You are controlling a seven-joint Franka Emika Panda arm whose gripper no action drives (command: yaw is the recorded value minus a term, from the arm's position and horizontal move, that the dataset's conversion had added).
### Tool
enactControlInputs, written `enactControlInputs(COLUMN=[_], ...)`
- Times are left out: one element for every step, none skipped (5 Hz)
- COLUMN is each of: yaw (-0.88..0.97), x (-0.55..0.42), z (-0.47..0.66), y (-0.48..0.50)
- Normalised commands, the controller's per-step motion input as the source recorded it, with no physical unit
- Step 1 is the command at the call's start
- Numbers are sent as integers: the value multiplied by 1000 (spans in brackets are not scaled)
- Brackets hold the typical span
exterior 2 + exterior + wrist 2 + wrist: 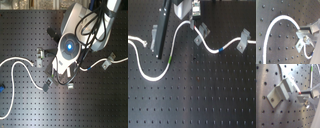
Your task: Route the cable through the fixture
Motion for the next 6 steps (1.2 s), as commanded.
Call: enactControlInputs(yaw=[77,109,0,-137,-154,-266], x=[-244,-227,-77,288,236,114], z=[-583,-615,-333,-87,-23,-29], y=[-85,-83,-108,-385,-415,-400])
